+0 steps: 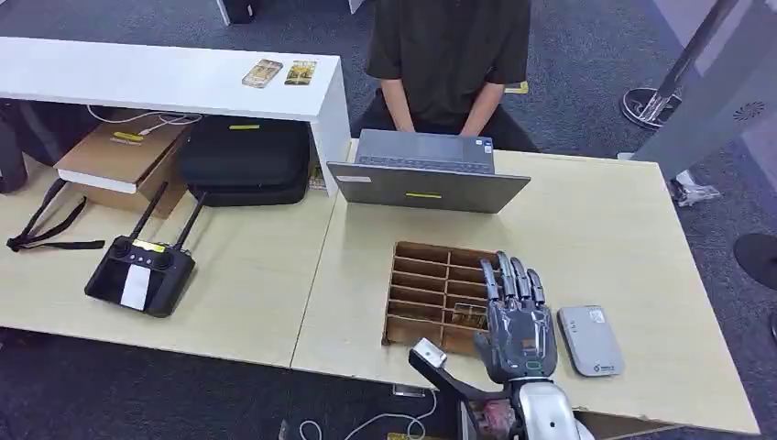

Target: Pass the card to the sensor for recognition and then transmit it.

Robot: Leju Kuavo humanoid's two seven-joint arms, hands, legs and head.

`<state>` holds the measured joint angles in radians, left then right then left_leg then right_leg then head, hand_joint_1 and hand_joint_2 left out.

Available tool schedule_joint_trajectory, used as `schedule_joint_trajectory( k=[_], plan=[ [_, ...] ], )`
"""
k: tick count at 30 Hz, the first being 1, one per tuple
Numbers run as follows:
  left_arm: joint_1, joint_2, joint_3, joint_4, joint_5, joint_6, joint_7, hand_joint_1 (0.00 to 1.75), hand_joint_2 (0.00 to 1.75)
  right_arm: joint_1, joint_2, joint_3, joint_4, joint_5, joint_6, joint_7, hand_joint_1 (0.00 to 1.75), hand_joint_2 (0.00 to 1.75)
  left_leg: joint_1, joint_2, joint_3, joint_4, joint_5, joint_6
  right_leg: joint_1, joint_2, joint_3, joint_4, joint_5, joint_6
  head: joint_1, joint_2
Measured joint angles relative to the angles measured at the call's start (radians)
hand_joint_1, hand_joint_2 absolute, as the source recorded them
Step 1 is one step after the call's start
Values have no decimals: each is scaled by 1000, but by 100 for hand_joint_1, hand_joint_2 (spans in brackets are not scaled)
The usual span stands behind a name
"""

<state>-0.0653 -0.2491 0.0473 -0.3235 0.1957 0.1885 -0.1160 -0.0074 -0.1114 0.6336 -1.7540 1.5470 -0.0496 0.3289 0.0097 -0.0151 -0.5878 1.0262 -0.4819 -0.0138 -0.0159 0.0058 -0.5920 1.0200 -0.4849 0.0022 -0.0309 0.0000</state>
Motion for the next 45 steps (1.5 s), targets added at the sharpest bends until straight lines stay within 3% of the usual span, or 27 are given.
schedule_joint_trajectory(
  k=[8,20,27,29,31,33,37,41,45],
  plan=[
    [-9,2,-25,0,-16,1,24,0,0,-18,4,25,74,-81,15,-39,0,175,0,0,0,0,0,0,0,0,0,0,0,0,0,0],
    [-20,7,-77,0,-22,15,63,0,0,-149,139,77,311,-120,42,-35,0,175,0,0,0,0,0,0,0,0,0,1,0,0,0,0],
    [-27,2,-93,0,-10,16,66,0,0,-195,186,93,394,-122,42,-25,0,175,0,0,0,0,0,0,0,0,0,1,0,0,0,0],
    [-23,13,-95,9,-10,22,122,0,0,-205,194,100,412,-123,45,-35,0,175,0,0,-1,0,0,0,0,0,0,1,0,0,0,0],
    [-44,44,-97,32,-1,-16,188,0,0,-209,195,105,414,-132,59,-35,0,175,1,-1,0,0,0,0,1,-1,1,1,0,0,0,0],
    [-48,74,-97,49,15,-34,209,0,0,-198,182,99,387,-116,77,4,0,175,1,1,1,0,0,0,1,0,0,1,0,-1,0,0],
    [-18,121,-90,81,47,-40,221,0,0,-141,91,32,232,-35,79,57,0,175,1,0,0,0,0,0,1,-1,0,0,-1,-1,0,0],
    [14,136,-83,98,59,-45,201,0,0,-60,-4,-65,70,-24,41,62,0,175,0,0,-1,0,-1,0,0,-1,0,-2,-1,-1,0,0],
    [22,143,-76,109,62,-50,199,0,0,31,-34,-120,-64,-2,38,85,0,175,0,0,-1,0,-2,0,1,0,0,-2,-1,-1,0,0]
  ],
)
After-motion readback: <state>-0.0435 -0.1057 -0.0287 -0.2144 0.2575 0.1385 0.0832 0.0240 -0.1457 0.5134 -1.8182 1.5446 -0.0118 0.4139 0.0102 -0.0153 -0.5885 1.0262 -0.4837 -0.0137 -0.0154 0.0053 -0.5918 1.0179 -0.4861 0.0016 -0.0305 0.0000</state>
